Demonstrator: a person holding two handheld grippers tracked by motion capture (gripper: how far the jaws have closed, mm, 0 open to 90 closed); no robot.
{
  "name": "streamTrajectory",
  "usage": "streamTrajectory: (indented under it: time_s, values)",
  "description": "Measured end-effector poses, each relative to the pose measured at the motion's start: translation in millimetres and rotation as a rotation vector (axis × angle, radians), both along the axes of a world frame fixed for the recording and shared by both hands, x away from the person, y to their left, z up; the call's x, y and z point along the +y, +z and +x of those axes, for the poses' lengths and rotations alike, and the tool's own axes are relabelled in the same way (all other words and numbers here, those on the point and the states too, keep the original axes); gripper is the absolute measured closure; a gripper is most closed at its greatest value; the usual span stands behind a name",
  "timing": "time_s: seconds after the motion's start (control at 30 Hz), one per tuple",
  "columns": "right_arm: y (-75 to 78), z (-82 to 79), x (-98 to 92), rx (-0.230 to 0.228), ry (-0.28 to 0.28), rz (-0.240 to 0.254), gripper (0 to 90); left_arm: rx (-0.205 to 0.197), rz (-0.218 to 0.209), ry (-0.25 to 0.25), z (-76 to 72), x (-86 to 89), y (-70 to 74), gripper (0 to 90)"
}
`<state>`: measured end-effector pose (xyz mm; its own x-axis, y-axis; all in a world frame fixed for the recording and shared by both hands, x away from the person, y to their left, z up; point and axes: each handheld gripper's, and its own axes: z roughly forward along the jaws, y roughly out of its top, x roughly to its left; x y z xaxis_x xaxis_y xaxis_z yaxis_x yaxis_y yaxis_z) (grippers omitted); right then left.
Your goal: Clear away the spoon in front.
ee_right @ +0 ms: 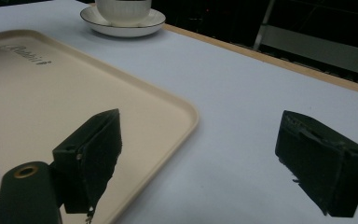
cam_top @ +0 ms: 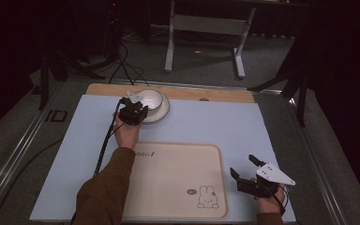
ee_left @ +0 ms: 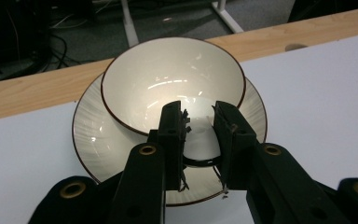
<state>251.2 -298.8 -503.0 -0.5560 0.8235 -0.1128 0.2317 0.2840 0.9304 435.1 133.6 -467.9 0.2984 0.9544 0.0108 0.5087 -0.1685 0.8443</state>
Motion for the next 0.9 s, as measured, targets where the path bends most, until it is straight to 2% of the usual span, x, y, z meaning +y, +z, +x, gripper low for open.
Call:
streamTrajectory:
  time_s: [0.27,0.9]
  values:
    - [0.2,-0.3,-0.2,-0.004,-0.001,0.001,14.1,-0.026,-0.016,0.004,-6.0,3.8,10.8,73.9]
    - [0.6,-0.8,-0.4,-0.010,-0.003,0.006,14.1,-0.060,-0.018,0.011,-24.8,18.9,35.9,73.9]
